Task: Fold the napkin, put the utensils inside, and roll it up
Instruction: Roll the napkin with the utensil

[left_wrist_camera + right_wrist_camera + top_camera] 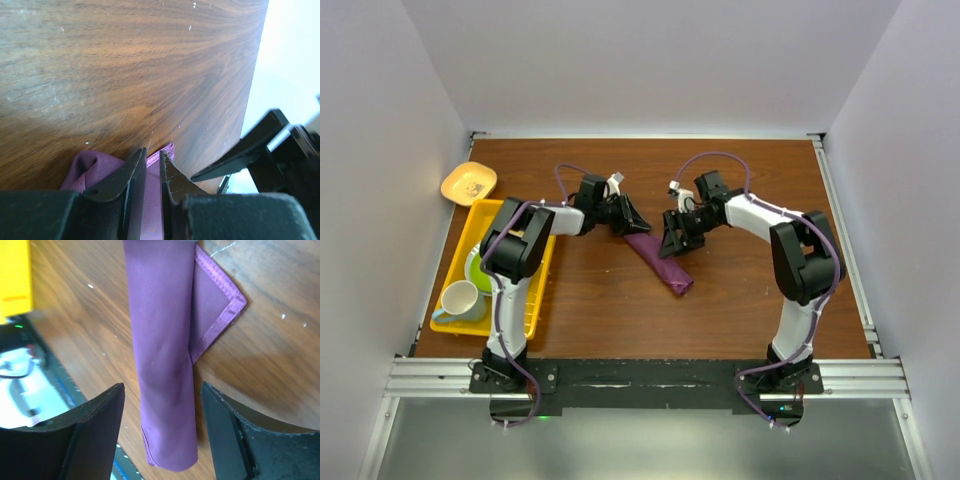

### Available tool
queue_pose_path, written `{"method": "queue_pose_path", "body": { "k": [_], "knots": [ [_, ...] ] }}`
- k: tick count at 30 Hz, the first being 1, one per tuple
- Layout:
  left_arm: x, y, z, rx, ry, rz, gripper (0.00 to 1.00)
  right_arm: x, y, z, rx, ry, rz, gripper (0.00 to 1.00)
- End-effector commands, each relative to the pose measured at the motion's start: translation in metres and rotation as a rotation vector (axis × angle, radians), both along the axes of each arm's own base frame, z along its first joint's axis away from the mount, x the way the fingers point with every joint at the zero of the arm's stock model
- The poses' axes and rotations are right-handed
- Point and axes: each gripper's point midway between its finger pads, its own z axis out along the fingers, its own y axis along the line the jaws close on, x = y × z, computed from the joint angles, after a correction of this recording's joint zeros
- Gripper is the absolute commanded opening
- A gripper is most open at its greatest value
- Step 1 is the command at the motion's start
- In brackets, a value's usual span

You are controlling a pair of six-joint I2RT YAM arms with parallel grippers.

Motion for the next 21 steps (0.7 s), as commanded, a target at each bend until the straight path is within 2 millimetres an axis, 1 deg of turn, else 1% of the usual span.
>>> {"method": "queue_pose_path", "body": {
  "k": [1,2,3,4,5,6,7,8,9,10,11,12,13,14,15,16,17,18,19,20,21],
  "knots": [
    [0.013,0.001,0.003,0.022,-0.041,0.001,0.22,-0.008,-0.003,0.009,-0.174,-0.181,0.075,0.70],
    [0.015,0.001,0.006,0.027,-0.041,0.004,0.22,-0.014,0.006,0.011,-0.204,-0.223,0.110,0.71],
    [0.017,0.003,0.010,0.034,-0.041,0.013,0.22,-0.012,0.007,0.013,-0.250,-0.269,0.113,0.76],
    [0.019,0.004,0.014,0.043,-0.018,0.021,0.22,-0.004,0.000,0.011,-0.346,-0.346,0.120,0.77],
    [0.020,0.006,0.020,0.035,-0.002,0.039,0.22,-0.005,0.010,0.018,-0.384,-0.417,0.146,0.79],
    [0.024,0.010,0.033,0.029,-0.016,0.062,0.24,-0.002,0.011,0.020,-0.426,-0.462,0.149,0.82],
    [0.024,0.015,0.037,0.044,0.012,0.087,0.26,0.009,0.004,0.022,-0.515,-0.524,0.123,0.83],
    [0.025,0.019,0.043,0.048,0.032,0.112,0.29,0.008,0.013,0.022,-0.537,-0.557,0.142,0.83],
    [0.024,0.030,0.050,0.069,0.062,0.140,0.30,0.011,0.015,0.022,-0.566,-0.579,0.145,0.84],
    [0.025,0.035,0.057,0.079,0.067,0.159,0.31,0.015,0.014,0.021,-0.605,-0.600,0.148,0.84],
    [0.028,0.045,0.061,0.092,0.075,0.188,0.34,0.021,0.017,0.019,-0.657,-0.632,0.147,0.84],
    [0.026,0.053,0.072,0.100,0.078,0.209,0.36,0.024,0.017,0.018,-0.694,-0.646,0.149,0.84],
    [0.025,0.059,0.076,0.103,0.079,0.223,0.38,0.027,0.019,0.019,-0.720,-0.665,0.155,0.84],
    [0.027,0.069,0.081,0.109,0.072,0.242,0.39,0.031,0.023,0.024,-0.750,-0.703,0.149,0.84],
    [0.025,0.075,0.092,0.113,0.056,0.254,0.39,0.033,0.026,0.019,-0.771,-0.711,0.159,0.84],
    [0.022,0.081,0.092,0.118,0.060,0.260,0.40,0.036,0.031,0.023,-0.778,-0.729,0.158,0.84],
    [0.022,0.089,0.101,0.113,0.040,0.274,0.40,0.035,0.035,0.022,-0.789,-0.739,0.168,0.84],
    [0.020,0.094,0.103,0.113,0.042,0.278,0.40,0.035,0.036,0.017,-0.811,-0.741,0.177,0.84],
    [0.015,0.098,0.100,0.114,0.054,0.281,0.40,0.035,0.042,0.019,-0.809,-0.750,0.184,0.84],
    [0.014,0.104,0.104,0.109,0.048,0.293,0.40,0.033,0.044,0.017,-0.812,-0.751,0.195,0.84],
    [0.012,0.105,0.104,0.103,0.048,0.292,0.40,0.033,0.045,0.013,-0.820,-0.747,0.203,0.83]
  ]
}}
